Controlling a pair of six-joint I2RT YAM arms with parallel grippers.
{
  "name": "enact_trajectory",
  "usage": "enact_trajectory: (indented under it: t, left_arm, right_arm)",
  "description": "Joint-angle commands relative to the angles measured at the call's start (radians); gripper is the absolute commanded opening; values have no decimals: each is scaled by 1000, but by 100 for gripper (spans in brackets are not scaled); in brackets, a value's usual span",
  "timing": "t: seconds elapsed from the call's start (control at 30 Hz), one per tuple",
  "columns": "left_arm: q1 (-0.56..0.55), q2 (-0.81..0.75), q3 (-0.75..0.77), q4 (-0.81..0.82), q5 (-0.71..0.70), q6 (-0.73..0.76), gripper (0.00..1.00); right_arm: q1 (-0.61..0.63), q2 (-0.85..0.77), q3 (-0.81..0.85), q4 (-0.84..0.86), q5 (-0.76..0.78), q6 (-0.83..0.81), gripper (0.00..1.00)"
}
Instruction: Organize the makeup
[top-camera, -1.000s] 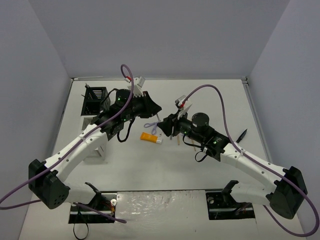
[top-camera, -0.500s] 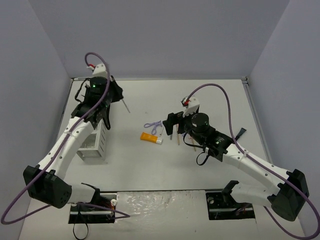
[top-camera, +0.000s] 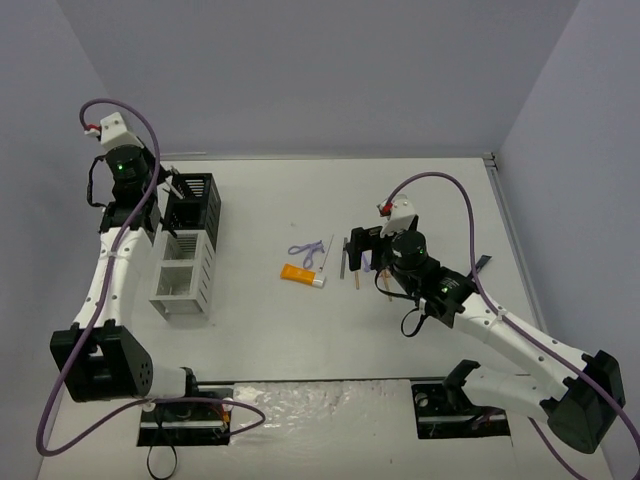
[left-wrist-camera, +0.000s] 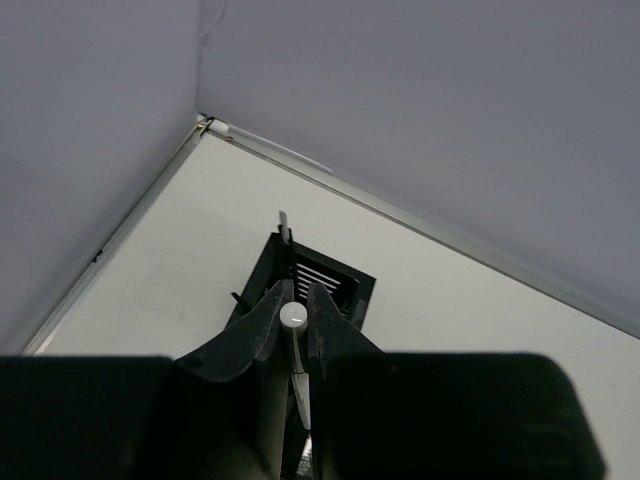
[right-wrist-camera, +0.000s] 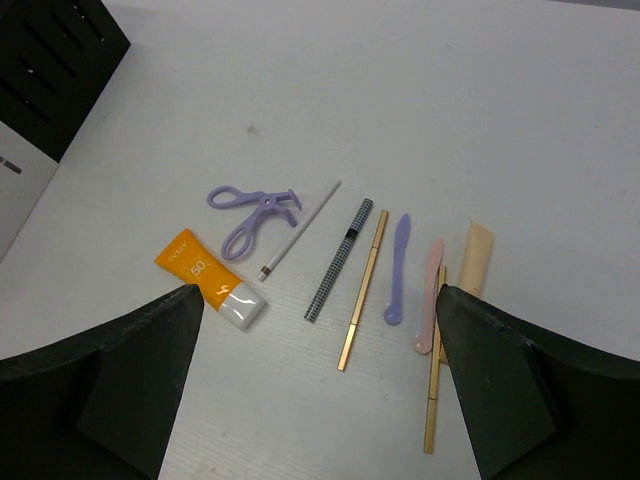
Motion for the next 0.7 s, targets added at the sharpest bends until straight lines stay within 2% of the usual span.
enact_trajectory:
  t: [0.0, 0.2, 0.37, 0.53, 0.67]
  left_arm:
    - [68, 86, -20, 215, 29, -5, 0]
    - [92, 159, -62, 274, 38, -12, 5]
    - [94, 167, -94, 277, 49, -38, 16]
    - [95, 125, -117, 250, 19, -70, 44]
    - [95, 59, -92, 151, 30, -99, 66]
  right_arm:
    - [-25, -15, -9, 45, 16, -11, 100]
    - [-46, -27, -41, 27, 14, 2, 100]
    - [-68, -25, -51, 4, 12, 27, 100]
    - [-94, 1, -46, -48, 14, 79, 100]
    - [-117, 67, -30, -125, 14, 138, 95]
